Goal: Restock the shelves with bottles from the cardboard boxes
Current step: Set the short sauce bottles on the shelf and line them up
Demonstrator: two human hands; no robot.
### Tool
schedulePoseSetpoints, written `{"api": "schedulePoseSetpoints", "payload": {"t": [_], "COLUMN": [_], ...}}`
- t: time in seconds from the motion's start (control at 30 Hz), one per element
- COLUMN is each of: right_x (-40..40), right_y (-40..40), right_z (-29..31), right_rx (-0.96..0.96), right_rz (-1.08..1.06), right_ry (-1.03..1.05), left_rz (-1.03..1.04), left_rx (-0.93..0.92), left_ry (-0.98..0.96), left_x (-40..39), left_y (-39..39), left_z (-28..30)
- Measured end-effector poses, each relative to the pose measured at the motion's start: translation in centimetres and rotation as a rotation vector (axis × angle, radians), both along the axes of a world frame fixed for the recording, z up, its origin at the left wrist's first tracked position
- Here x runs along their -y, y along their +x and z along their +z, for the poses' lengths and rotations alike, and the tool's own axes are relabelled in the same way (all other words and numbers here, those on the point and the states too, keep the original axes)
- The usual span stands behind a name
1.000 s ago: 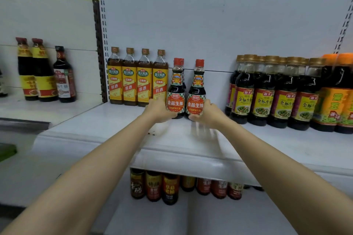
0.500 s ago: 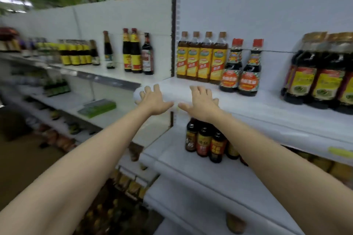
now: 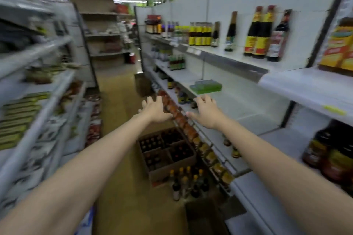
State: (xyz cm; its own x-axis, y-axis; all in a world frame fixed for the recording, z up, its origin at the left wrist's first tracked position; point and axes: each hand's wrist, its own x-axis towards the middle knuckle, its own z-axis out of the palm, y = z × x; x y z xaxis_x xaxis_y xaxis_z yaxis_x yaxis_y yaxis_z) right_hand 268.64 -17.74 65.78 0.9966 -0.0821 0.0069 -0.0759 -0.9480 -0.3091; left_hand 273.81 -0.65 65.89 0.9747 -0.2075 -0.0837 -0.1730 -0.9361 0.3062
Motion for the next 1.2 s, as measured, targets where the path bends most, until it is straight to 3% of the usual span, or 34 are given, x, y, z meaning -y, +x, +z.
{"api": "schedulePoseSetpoints", "payload": {"t": [0.23, 0.73, 1.2], "right_x": [-8.8, -17.2, -16.7], "right_y": [9.5, 27.2, 45.5], "right_z": [-4.7, -14.9, -30.2], "right_rx": [-0.202, -0.385, -0.586], "right_rz": [0.182, 0.249, 0.219], "right_ry": [-0.079, -0.153, 0.076], "left_rz": [0.074, 0.009, 0.102], "left_rx": [-0.11, -0.364, -0.56], "left_ry": [0.027, 0.132, 0.21], "left_x": [-9.0, -17.8, -18.3], "left_y": [7.4, 24.1, 42.1], "left_z": [-4.7, -14.5, -27.2]}}
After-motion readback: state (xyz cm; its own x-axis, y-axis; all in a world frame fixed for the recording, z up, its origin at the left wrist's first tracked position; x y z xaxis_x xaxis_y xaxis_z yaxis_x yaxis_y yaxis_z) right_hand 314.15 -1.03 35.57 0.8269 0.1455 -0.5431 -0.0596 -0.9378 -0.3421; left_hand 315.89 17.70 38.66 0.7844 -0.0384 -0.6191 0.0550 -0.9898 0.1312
